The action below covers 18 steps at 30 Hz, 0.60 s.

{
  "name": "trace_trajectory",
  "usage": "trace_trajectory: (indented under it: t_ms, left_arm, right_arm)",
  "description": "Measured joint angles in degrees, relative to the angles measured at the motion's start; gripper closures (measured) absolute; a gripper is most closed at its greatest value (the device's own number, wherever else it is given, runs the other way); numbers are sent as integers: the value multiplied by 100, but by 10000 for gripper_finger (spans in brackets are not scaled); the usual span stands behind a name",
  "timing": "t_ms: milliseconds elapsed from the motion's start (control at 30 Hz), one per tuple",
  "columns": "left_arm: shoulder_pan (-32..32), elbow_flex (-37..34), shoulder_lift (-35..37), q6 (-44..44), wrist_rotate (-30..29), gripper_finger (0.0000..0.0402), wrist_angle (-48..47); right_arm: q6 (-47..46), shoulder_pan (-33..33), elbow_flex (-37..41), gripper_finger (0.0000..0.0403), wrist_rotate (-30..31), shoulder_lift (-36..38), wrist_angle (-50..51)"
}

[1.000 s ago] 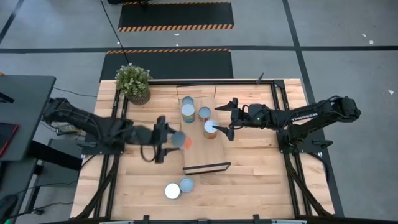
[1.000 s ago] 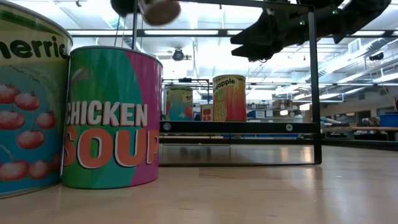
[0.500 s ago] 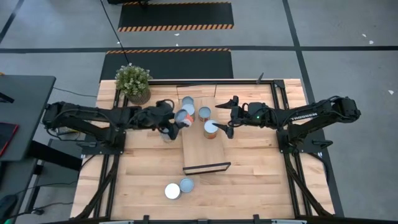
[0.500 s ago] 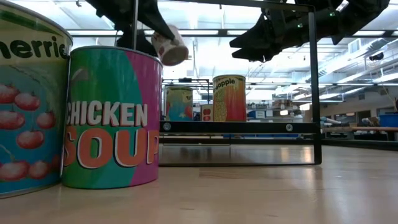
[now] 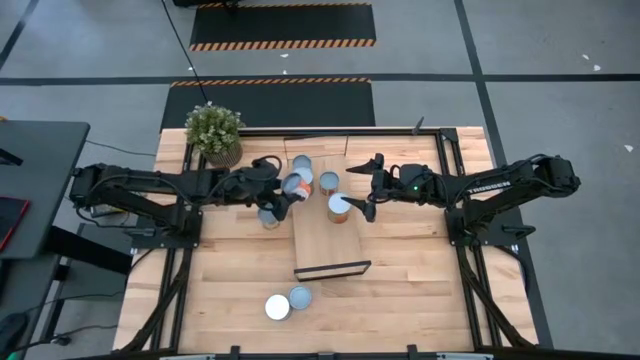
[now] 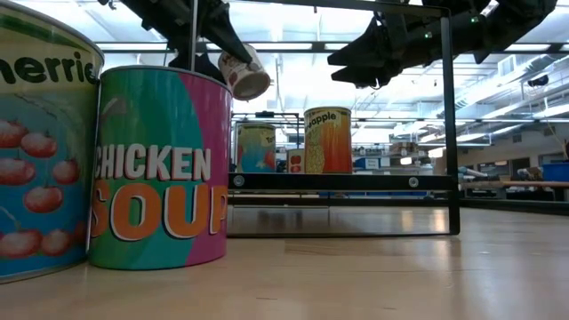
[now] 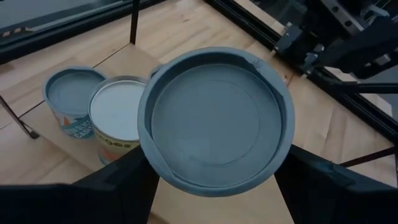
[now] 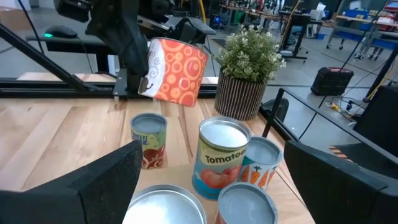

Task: Pick and place cans onto a shelf
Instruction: Put the canned meatball sauce on the shelf

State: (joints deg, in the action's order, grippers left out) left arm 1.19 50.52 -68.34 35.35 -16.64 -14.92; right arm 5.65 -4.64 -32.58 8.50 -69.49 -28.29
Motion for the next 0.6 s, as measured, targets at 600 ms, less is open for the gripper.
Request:
trace_trajectory:
  t_ms: [600]
  left_arm:
    - [-11,0,2,-69,0,115,2]
  right_arm:
    - [-7,0,0,4,-2,0,-13]
